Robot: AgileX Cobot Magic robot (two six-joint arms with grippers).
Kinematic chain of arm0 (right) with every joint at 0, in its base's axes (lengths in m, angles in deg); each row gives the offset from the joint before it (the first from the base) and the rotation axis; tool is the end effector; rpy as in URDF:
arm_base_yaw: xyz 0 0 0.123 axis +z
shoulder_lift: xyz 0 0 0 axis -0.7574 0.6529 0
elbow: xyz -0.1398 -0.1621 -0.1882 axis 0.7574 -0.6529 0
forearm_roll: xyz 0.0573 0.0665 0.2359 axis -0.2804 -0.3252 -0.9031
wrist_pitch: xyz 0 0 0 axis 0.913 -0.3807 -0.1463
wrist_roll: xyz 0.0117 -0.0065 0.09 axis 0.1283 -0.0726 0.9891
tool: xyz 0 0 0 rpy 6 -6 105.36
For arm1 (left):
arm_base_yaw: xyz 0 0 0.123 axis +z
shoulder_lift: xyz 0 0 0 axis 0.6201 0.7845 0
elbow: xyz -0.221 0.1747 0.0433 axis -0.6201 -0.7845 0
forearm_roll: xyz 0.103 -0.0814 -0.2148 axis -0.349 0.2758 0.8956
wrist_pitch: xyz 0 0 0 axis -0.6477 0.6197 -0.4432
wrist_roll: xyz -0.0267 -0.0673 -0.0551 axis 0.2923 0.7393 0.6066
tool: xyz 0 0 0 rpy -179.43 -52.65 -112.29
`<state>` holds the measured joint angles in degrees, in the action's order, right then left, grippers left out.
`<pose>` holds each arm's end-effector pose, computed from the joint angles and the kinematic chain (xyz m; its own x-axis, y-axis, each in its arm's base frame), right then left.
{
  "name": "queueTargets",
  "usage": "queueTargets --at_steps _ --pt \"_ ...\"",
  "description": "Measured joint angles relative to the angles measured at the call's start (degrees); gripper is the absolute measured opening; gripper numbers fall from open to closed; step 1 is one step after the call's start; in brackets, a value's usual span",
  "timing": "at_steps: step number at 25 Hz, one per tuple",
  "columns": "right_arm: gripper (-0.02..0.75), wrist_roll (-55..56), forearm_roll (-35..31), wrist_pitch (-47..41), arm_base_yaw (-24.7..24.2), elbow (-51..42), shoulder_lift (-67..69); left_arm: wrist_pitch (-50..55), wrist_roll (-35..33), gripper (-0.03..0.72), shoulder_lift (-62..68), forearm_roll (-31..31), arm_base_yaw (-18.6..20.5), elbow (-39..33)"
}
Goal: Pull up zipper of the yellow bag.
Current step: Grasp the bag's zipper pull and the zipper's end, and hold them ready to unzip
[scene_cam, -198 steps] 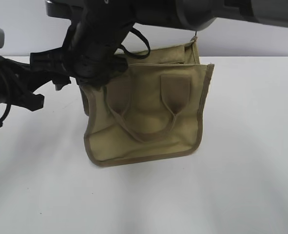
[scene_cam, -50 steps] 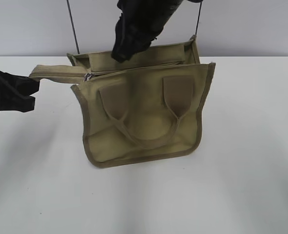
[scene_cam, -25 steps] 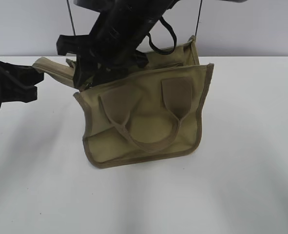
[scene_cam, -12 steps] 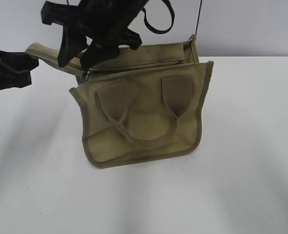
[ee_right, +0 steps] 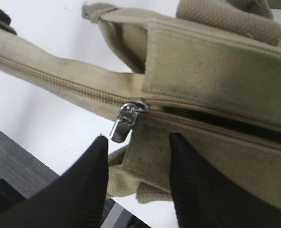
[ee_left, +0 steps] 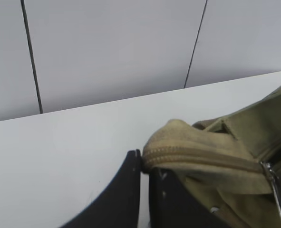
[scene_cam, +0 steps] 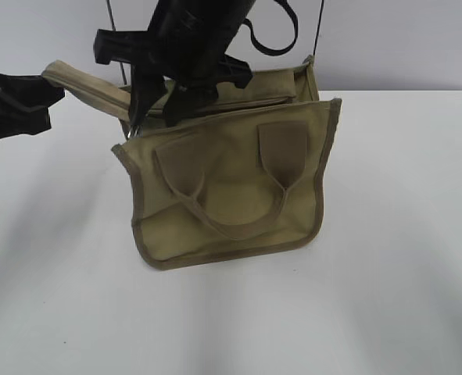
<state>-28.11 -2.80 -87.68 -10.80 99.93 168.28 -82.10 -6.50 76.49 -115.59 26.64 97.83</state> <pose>0.3407 0.3104 0.2791 -0.9118 -0.2902 -0.2906 -0.3972 0.8030 0.4443 0.2514 -0.0770 0.2339 -0.2356 0.0397 -0.9710 0.4502 0.8900 -0.0729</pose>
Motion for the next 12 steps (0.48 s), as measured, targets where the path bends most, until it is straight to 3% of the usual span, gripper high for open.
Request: queueTargets --at_steps 7,12 --pt "0.421 0.78 0.11 3.67 1.39 0.00 1.07 -0.65 0.00 0.007 0.00 0.00 0.00 0.00" --pt "0.435 1.08 2.12 4.55 1.94 0.07 2.63 -1.00 0.00 0.007 0.00 0.00 0.00 0.00"
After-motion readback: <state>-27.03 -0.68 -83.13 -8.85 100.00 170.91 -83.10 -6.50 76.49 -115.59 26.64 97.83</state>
